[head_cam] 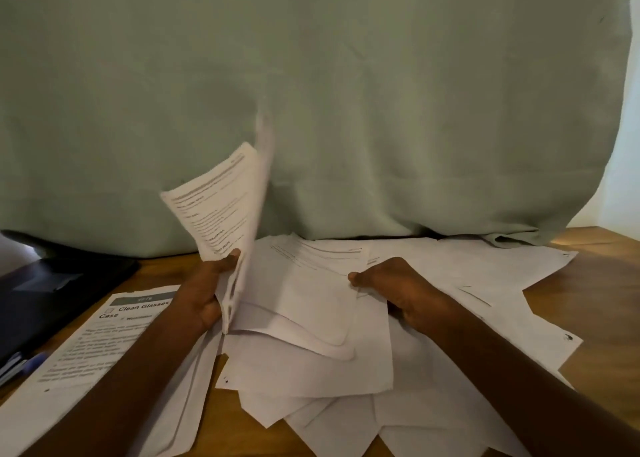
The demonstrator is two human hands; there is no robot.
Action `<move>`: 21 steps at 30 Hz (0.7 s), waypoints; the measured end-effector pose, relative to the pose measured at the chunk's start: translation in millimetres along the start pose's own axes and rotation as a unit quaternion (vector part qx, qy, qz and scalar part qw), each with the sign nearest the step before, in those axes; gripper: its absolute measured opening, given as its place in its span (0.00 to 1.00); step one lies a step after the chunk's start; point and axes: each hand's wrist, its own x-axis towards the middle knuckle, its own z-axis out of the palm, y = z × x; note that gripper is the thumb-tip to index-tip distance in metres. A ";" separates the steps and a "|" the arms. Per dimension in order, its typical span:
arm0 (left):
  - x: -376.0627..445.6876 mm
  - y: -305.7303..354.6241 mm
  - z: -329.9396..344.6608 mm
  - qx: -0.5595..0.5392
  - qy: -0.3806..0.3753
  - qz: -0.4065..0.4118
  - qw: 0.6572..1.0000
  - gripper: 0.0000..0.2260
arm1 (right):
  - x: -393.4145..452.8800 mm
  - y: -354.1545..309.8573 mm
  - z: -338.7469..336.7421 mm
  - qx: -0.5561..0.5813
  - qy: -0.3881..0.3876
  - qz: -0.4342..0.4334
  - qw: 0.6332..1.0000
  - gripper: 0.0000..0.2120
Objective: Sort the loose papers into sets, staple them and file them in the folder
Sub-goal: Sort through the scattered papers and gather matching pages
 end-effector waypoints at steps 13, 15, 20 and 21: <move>-5.4 9.5 -6.8 0.204 -0.096 0.013 0.974 0.24 | -0.2 -0.5 -4.7 0.146 0.012 -0.081 0.986 0.21; -5.6 14.0 -7.5 0.170 -0.137 -0.015 0.976 0.24 | -0.5 -3.7 -4.3 0.141 0.000 -0.133 0.981 0.26; -3.8 13.8 -7.1 0.121 -0.164 0.002 0.979 0.26 | -1.1 -7.9 -3.7 0.116 -0.021 -0.257 0.959 0.28; -3.0 12.6 -7.3 0.119 -0.153 0.017 0.981 0.26 | -0.6 -8.4 -2.9 0.120 -0.019 -0.264 0.957 0.28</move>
